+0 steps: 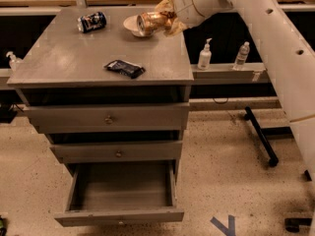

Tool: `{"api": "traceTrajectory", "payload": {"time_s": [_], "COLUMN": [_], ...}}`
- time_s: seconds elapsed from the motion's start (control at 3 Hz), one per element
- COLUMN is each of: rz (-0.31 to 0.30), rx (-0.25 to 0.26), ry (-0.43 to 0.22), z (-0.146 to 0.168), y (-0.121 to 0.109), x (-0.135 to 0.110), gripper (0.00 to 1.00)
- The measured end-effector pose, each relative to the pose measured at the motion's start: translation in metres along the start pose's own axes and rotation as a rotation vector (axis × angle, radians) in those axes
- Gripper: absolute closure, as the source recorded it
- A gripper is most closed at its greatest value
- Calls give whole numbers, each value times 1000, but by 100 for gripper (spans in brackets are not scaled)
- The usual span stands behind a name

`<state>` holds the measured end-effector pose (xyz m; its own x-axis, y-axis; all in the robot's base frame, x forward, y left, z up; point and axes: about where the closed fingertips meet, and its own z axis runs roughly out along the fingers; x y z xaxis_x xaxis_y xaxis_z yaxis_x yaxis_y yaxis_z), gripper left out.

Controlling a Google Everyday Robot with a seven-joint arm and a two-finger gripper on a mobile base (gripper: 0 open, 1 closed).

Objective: Pick orange can from bottom drawer and place on counter

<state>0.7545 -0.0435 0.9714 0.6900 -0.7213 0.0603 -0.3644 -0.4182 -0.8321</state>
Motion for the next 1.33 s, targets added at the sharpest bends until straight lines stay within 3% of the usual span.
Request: {"api": "traceTrajectory", "payload": {"time_s": [0.33, 0.67, 1.0, 1.33], "rz": [70, 121, 125, 122], "rx": [-71, -149, -182, -181], "ry": [-44, -100, -122, -123], "z": [35, 81, 99, 99], "y": [25, 69, 90, 88], "x": [17, 22, 20, 19], "gripper": [100, 98, 75, 51]}}
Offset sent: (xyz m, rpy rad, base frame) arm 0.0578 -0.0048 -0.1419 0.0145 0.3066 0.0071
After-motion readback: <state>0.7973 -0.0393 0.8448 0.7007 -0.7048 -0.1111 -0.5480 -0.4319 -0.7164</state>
